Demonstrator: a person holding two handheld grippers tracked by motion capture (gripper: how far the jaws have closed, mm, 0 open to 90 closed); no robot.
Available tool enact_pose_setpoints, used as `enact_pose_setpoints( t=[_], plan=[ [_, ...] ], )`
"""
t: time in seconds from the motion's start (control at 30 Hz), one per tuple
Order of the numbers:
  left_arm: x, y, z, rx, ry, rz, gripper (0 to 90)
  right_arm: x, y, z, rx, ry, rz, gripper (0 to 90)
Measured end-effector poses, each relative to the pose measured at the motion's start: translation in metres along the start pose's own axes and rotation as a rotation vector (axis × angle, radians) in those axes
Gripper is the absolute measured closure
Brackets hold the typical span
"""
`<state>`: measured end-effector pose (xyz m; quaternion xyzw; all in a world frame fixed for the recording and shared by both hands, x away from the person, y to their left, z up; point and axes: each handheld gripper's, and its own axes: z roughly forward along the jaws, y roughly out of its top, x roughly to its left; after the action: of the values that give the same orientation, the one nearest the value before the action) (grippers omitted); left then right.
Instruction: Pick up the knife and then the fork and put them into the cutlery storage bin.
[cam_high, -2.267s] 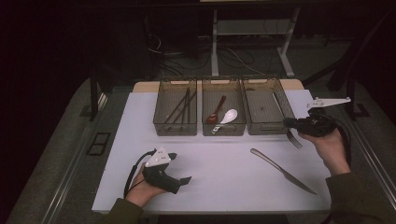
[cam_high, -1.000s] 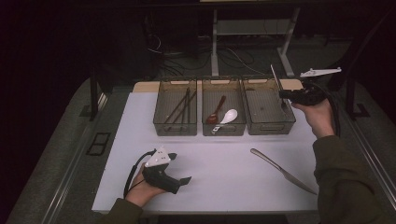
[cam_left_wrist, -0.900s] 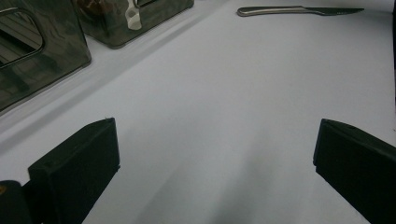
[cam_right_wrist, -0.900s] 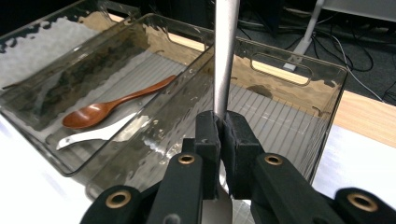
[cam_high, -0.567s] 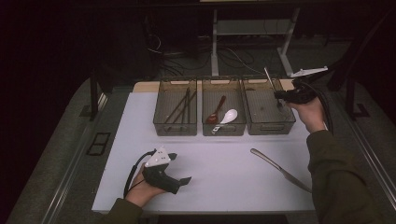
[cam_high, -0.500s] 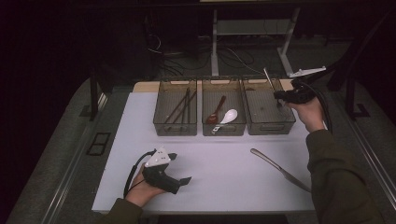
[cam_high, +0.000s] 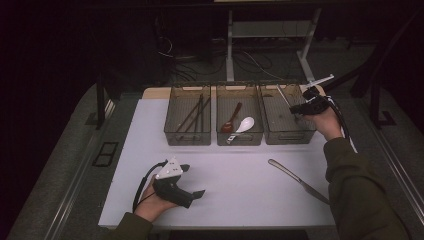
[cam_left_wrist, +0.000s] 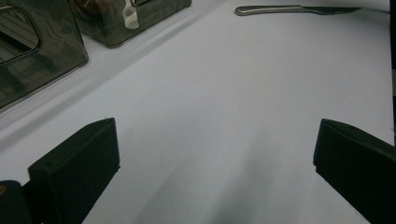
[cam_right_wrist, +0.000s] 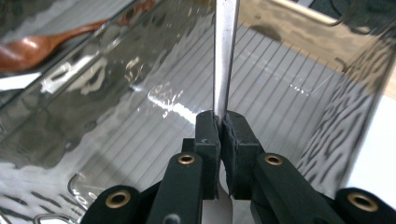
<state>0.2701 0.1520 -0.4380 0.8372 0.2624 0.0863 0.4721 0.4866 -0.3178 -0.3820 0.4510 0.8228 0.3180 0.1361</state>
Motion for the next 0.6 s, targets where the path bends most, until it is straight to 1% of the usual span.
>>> enact_pose_setpoints(
  t=[0.13,0.23,0.3,0.37,0.43,0.5,0.53,0.6],
  plan=[
    [0.000,0.000,0.000,0.001,-0.002,0.002,0.0,0.002,0.000,0.006,0.036,-0.002,-0.023,84.2],
    [0.000,0.000,0.000,0.002,-0.004,0.001,0.0,0.003,0.000,0.009,0.063,-0.001,-0.026,84.1],
    [0.000,0.000,0.000,0.003,-0.006,0.000,0.0,0.004,0.001,0.011,0.095,0.006,-0.029,84.1],
    [0.000,0.000,0.000,0.006,-0.009,0.001,0.0,0.005,0.001,0.015,0.132,0.000,-0.044,84.0],
    [0.000,0.000,0.001,0.007,-0.011,0.002,0.0,0.006,0.001,0.018,0.161,0.002,-0.048,83.6],
    [0.000,0.000,0.000,0.007,-0.012,0.002,0.0,0.007,0.001,0.019,0.174,0.000,-0.049,82.6],
    [0.000,0.000,0.000,0.007,-0.012,0.002,0.0,0.008,0.001,0.020,0.180,0.011,-0.047,82.3],
    [0.000,0.000,0.000,0.007,-0.012,0.002,0.0,0.008,0.002,0.020,0.176,0.017,-0.046,80.3]
  ],
)
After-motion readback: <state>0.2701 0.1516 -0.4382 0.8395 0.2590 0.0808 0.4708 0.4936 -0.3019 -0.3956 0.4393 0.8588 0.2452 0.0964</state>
